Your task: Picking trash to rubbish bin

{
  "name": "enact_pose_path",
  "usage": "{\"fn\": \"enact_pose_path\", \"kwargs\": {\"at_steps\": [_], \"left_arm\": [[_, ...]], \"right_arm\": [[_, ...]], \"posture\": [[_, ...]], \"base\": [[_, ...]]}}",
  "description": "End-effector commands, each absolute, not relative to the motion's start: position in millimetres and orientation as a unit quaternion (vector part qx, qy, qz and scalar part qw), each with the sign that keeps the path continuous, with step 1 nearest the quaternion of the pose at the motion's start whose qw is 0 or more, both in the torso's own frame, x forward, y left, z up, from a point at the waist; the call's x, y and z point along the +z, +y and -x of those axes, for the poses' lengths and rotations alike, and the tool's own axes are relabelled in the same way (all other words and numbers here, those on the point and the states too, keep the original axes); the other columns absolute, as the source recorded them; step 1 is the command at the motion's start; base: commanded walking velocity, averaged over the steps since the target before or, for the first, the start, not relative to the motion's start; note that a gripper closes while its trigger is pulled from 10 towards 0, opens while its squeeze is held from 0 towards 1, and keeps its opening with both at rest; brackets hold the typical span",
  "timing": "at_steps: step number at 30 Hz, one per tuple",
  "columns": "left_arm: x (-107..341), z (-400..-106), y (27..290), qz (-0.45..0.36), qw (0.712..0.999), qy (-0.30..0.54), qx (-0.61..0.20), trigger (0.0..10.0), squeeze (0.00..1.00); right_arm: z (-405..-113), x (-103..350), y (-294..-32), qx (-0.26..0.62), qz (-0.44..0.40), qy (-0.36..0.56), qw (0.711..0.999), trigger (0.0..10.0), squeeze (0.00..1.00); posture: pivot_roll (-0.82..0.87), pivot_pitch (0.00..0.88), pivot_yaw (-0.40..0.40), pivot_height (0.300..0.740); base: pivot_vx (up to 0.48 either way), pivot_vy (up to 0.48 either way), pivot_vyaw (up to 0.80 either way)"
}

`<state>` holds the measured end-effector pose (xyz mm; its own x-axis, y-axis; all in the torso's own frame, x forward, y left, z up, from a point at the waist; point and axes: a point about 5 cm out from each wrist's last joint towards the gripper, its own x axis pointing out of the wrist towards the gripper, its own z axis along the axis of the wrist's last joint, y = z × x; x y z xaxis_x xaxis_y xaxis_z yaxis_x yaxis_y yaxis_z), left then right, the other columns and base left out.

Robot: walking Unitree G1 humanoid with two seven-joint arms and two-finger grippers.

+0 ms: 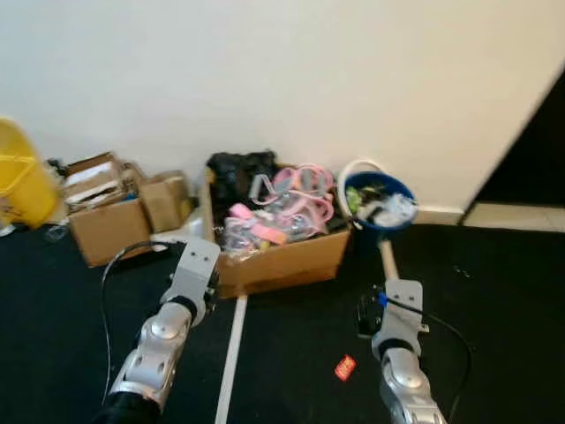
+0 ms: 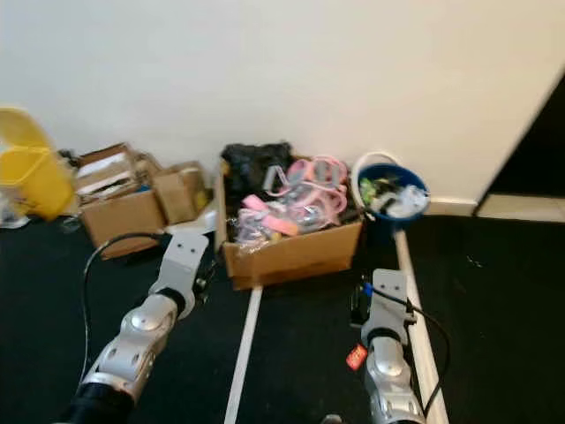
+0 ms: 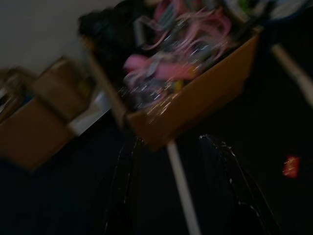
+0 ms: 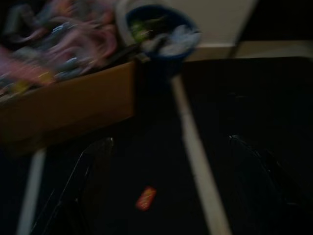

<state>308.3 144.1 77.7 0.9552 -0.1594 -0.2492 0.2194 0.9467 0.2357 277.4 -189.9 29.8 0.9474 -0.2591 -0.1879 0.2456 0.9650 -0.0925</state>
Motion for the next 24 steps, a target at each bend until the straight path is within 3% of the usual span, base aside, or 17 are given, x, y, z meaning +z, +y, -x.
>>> {"fn": "enact_pose_path", "kwargs": {"at_steps": [1, 24], "left_arm": [[71.5, -304.9, 147.6, -0.137, 0.978, 0.126, -0.094, 10.0, 0.0], [72.5, -303.4, 144.7, -0.12, 0.98, 0.117, -0.103, 10.0, 0.0]], "right_arm": [[-276.8, 27.7, -188.8, -0.13, 0.035, 0.106, 0.985, 10.0, 0.0], [-275.1, 27.1, -195.4, -0.145, 0.04, 0.11, 0.982, 10.0, 0.0]], "posture": [[0.0, 0.109, 0.068, 0.74], [0.0, 0.116, 0.066, 0.74]], "base": [[0.0, 0.0, -0.8], [0.0, 0.0, -0.8]]}}
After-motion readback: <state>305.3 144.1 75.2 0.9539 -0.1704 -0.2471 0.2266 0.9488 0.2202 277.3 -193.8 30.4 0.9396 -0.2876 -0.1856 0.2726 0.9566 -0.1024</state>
